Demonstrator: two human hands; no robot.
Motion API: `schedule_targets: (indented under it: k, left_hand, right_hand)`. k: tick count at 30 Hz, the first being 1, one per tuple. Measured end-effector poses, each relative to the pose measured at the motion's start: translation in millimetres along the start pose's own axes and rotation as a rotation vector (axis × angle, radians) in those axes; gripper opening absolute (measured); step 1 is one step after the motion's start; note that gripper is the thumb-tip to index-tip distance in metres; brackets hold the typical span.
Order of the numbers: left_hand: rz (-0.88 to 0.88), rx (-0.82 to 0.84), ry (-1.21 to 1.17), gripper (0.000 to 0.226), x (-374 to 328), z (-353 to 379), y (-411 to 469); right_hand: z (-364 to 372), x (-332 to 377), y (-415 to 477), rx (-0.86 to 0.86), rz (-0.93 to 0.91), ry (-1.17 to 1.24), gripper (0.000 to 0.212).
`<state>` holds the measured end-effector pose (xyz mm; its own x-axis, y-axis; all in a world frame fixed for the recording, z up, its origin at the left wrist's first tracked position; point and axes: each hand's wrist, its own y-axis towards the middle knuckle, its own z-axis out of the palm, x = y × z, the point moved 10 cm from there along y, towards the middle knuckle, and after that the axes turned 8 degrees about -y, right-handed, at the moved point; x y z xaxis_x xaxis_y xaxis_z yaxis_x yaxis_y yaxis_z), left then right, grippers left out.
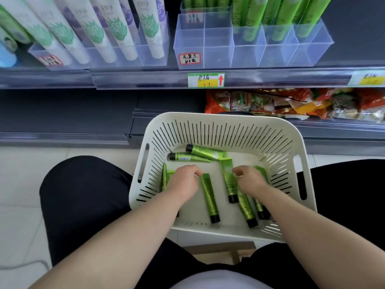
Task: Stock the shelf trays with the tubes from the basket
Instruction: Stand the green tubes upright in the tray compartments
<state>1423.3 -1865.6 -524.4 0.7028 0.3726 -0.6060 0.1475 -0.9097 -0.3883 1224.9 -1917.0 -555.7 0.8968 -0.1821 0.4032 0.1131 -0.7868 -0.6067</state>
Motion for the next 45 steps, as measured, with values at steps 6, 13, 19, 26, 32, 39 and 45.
schedule_targets:
  k: [6, 13, 19, 26, 32, 39, 45]
  left_hand:
    - [-0.008, 0.086, 0.101, 0.032, 0, 15, 1]
    - [-0.122, 0.125, 0.127, 0.044, 10, 17, 11]
    - [-0.153, 0.191, 0.215, 0.049, 13, 28, 19]
    - [-0.161, 0.220, 0.271, 0.051, 26, 38, 26]
    - [-0.220, 0.223, 0.243, 0.044, 32, 46, 34]
    - [-0.278, 0.220, 0.132, 0.034, 31, 46, 45]
    - [-0.258, 0.154, -0.067, 0.026, 16, 35, 45]
  right_hand:
    - [21, 11, 0, 0.089, -0.216, -0.310, 0.058]
    - [4, 24, 20, -0.078, -0.225, -0.404, 0.060]
    - [22, 33, 33, -0.028, -0.266, -0.406, 0.066]
    - [15, 23, 52, -0.057, -0.160, -0.272, 0.048]
    - [25, 29, 46, 0.036, -0.181, -0.157, 0.015]
    - [40, 38, 34, 0.148, -0.230, -0.272, 0.030]
    - [18, 33, 34, 0.120, -0.158, -0.281, 0.007]
